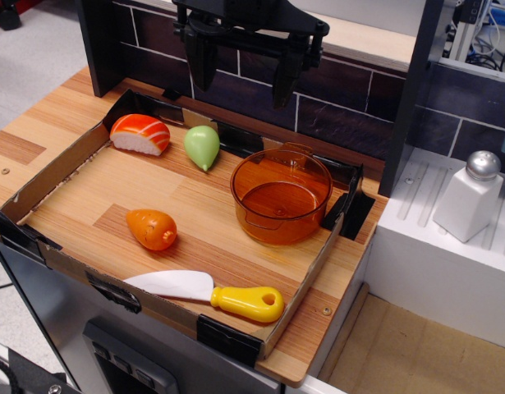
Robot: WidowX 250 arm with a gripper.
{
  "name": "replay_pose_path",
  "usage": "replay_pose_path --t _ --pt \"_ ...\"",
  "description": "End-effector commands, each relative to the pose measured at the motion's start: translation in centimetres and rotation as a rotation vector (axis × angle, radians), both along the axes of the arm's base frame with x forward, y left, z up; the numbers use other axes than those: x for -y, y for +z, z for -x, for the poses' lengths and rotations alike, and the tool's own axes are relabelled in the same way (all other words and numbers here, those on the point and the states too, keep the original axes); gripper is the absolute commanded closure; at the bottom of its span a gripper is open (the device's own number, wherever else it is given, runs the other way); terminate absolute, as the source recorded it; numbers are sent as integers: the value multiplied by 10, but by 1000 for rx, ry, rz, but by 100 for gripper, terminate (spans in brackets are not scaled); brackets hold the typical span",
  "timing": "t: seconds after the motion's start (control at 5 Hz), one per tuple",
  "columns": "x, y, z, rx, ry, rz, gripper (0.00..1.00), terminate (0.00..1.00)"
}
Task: Put carrot in pot
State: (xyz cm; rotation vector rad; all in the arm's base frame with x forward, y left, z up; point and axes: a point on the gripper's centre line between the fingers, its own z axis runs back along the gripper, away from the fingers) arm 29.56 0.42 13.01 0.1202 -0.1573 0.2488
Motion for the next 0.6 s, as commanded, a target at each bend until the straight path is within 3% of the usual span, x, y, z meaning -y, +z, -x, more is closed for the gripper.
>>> replay_pose_path --t 0.0,0.2,0.4 --pt "0 0 0 0 0 0 0 0" --pt "-11 2 7 10 -250 13 0 0" --pt "-23 3 16 -8 -501 -35 0 0"
